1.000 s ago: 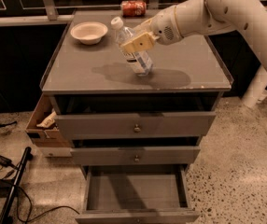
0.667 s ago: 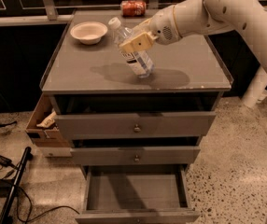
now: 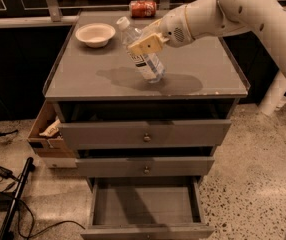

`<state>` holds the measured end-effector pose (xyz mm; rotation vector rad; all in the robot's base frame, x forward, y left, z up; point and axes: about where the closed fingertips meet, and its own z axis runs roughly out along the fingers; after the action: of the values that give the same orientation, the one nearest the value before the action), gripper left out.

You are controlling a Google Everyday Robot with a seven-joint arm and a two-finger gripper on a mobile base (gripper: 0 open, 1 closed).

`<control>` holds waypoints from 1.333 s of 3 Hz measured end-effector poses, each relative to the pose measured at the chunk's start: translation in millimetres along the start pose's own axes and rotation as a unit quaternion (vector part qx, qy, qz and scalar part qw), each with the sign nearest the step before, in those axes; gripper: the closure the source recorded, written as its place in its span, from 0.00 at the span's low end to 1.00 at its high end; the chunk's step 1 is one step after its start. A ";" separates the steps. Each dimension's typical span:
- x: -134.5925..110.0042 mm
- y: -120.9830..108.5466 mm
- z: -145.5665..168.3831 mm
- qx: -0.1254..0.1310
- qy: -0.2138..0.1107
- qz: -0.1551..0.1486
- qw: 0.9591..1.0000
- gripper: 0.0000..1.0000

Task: Place blue plastic bottle into bottom drawer

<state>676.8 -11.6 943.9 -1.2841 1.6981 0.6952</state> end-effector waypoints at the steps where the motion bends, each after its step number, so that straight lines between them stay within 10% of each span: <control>1: -14.8 26.7 -21.6 -0.009 -0.022 0.005 1.000 1.00; 3: -73.9 129.8 -78.8 0.014 -0.126 0.032 0.991 1.00; 4: -44.3 141.2 -89.6 0.019 -0.125 0.075 0.989 1.00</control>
Offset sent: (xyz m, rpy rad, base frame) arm -0.1711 -0.0662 0.0817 0.3056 -0.0071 -0.1384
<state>519.4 -21.7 1014.9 -1.0048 1.6028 0.8703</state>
